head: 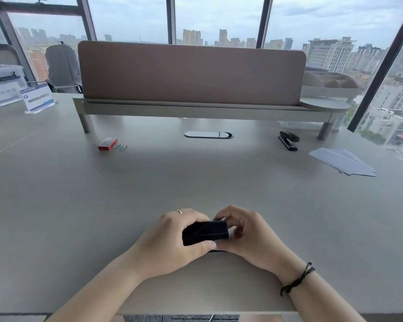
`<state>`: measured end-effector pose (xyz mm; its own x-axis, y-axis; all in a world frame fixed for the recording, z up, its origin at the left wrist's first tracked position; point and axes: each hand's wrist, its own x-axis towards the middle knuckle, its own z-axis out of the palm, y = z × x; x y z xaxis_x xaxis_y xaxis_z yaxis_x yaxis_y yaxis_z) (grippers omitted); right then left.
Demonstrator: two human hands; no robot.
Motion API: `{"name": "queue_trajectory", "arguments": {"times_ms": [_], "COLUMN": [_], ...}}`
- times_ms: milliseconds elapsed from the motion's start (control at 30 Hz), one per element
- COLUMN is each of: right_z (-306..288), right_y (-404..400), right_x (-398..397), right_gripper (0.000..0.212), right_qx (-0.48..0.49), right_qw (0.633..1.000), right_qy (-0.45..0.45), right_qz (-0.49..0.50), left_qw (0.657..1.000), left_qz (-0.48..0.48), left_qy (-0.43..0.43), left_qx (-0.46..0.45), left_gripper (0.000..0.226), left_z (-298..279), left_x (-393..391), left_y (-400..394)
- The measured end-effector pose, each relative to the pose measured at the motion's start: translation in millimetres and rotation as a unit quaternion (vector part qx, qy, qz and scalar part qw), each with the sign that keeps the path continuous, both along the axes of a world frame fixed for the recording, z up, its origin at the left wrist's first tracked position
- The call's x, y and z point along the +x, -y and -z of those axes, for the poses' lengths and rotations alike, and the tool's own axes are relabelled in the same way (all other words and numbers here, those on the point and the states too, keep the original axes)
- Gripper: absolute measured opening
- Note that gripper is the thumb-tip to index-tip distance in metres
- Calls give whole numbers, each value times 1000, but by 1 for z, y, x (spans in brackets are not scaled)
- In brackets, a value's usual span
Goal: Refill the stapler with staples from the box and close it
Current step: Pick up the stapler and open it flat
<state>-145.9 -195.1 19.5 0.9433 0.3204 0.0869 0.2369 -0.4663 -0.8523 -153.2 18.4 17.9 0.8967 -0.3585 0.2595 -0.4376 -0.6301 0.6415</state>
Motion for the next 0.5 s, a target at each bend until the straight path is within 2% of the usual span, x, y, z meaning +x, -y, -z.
{"name": "queue_trajectory", "arguments": {"times_ms": [167,267,400,500], "right_z": [0,0,-2,0], "right_y": [1,0,0,0], "right_x": [1,1,1,2], "right_gripper": [38,40,43,36], "right_qx": [1,-11,-8,-18], "right_qw": [1000,1000,1000,1000], "right_qy": [12,16,-8,-20], "right_qz": [-1,0,16,14], "left_qw": [995,996,995,988], "left_qz": [-29,-23,-8,-14], "left_qy": [66,50,-5,8], "left_qx": [70,72,-101,-154], "left_gripper": [42,38,24,29], "left_z": [-4,-6,-19,-30], "left_x": [0,0,0,-3], "left_y": [17,19,7,-18]}}
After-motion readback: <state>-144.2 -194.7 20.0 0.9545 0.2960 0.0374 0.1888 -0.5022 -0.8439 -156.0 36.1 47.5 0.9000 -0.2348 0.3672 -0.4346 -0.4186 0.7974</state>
